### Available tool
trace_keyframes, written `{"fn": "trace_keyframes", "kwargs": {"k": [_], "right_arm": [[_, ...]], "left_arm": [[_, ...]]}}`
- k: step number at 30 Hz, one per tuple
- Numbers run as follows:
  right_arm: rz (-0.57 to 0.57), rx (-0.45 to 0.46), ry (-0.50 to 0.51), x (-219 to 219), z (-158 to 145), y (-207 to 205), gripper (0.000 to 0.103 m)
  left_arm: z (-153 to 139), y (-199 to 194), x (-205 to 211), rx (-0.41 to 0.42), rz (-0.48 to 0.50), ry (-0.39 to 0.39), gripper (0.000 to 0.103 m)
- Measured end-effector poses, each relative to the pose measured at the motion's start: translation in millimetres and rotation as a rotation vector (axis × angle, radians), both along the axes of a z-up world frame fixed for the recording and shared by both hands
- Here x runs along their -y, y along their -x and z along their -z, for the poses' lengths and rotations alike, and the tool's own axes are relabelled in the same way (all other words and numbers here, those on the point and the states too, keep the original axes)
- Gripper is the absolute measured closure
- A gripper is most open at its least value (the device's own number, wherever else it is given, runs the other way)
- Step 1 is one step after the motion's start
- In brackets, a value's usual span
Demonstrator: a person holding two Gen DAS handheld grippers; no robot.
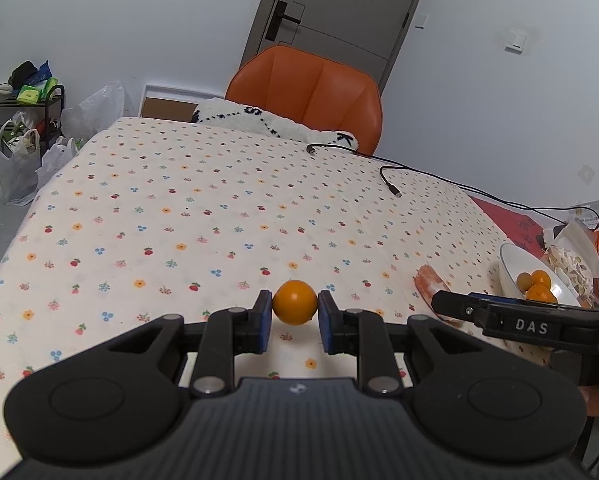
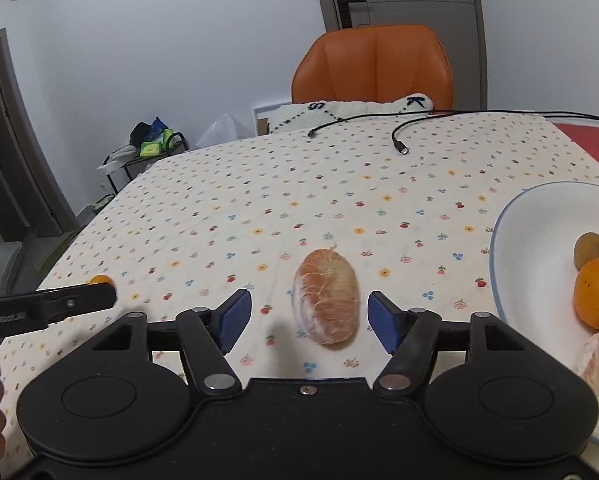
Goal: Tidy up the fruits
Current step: 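Hold the small orange in the left tool while the right tool grasps the pomelo segment, then carry the small orange and pomelo segment onto the white plate and release both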
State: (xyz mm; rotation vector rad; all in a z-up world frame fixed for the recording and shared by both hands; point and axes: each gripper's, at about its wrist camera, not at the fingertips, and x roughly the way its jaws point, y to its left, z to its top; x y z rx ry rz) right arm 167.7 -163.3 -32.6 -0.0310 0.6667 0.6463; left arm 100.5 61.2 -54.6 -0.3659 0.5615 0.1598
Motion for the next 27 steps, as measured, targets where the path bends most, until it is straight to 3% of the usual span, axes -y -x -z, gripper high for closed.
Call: {"fn": "trace_keyframes", "kwargs": {"k": [11, 15, 27], "right_arm": [[-0.002, 0.013, 0.037, -11.7, 5.9, -11.2, 0.042], [0.014, 0.040, 0.062, -13.1, 6.4, -7.2, 0.069], [0.020, 0.070, -0.008, 14.2, -11.5, 11.0, 0.070]], "left_arm": [[0.2, 0.7, -1.3, 0.001, -0.003, 0.010, 0.080], [0.7, 0.2, -1.2, 0.003, -0.005, 0.010, 0.080], [-8.0, -5.1, 20.4, 0.013, 0.031, -0.013, 0.080]]}}
